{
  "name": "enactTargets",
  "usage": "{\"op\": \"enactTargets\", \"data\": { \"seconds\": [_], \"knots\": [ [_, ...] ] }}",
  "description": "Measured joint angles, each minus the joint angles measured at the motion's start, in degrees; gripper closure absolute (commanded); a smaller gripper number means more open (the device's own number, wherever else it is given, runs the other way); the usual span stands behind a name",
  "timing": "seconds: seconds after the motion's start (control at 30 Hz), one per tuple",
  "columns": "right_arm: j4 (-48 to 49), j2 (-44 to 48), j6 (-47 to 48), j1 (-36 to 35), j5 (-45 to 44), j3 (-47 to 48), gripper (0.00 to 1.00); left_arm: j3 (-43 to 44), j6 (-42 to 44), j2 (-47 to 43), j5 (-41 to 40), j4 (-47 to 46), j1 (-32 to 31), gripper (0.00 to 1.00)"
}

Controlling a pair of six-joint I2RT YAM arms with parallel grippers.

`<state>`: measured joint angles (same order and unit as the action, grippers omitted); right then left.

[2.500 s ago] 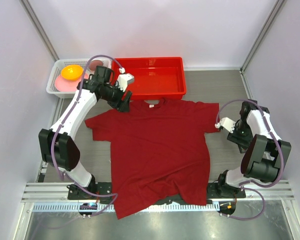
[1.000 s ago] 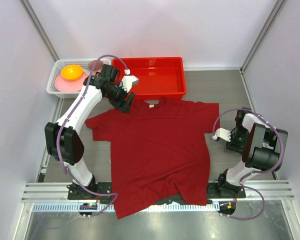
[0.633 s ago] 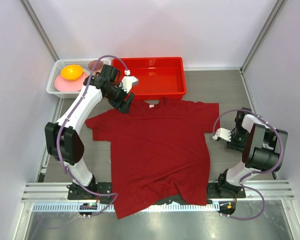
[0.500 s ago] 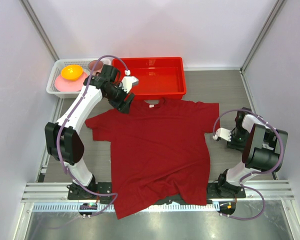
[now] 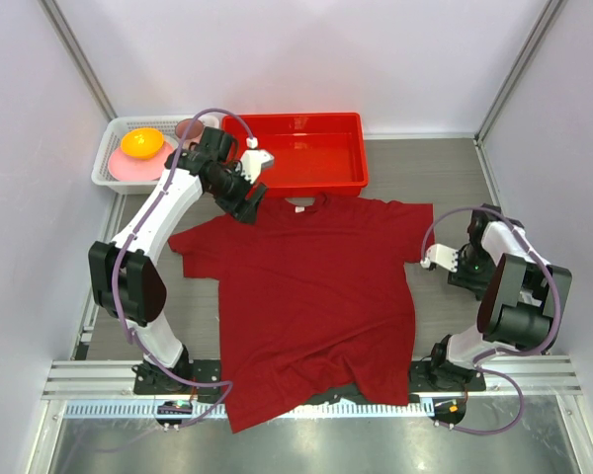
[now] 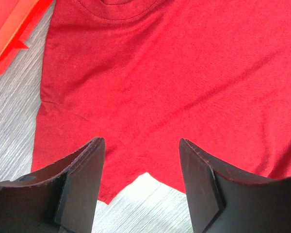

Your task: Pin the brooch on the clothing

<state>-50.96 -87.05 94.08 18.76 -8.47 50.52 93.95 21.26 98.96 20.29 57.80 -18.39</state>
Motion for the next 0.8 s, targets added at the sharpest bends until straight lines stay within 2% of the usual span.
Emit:
{"op": "enactTargets", "data": {
  "seconds": [0.23, 0.37, 0.47, 0.53, 0.7, 0.8],
  "knots": [
    [-6.58, -0.02, -3.72, -2.62, 3.96, 7.61, 0.56, -0.52, -2.56, -0.87, 0.20, -4.02, 0.02, 0.30],
    [-12.59, -0.79, -9.16, -8.66, 9.66, 17.66, 0.57, -8.50, -6.54, -8.55, 0.35, -15.65, 0.13, 0.22],
    [-16.65, -2.40, -14.36, -14.69, 15.30, 26.32, 0.57, -17.64, -7.28, -17.97, 0.74, -26.36, 0.15, 0.20],
    [-19.39, -3.82, -18.32, -18.60, 19.21, 31.34, 0.57, -18.91, -6.86, -21.03, 1.22, -28.37, 0.15, 0.21],
    [-23.96, -10.23, -29.99, -25.49, 31.91, 43.91, 0.58, -19.08, -7.06, -23.02, 2.64, -32.46, 0.15, 0.21],
    [-24.48, -14.71, -39.08, -26.67, 41.09, 50.80, 0.58, -23.47, -8.96, -25.20, 4.00, -36.79, 0.11, 0.23]
  ]
}}
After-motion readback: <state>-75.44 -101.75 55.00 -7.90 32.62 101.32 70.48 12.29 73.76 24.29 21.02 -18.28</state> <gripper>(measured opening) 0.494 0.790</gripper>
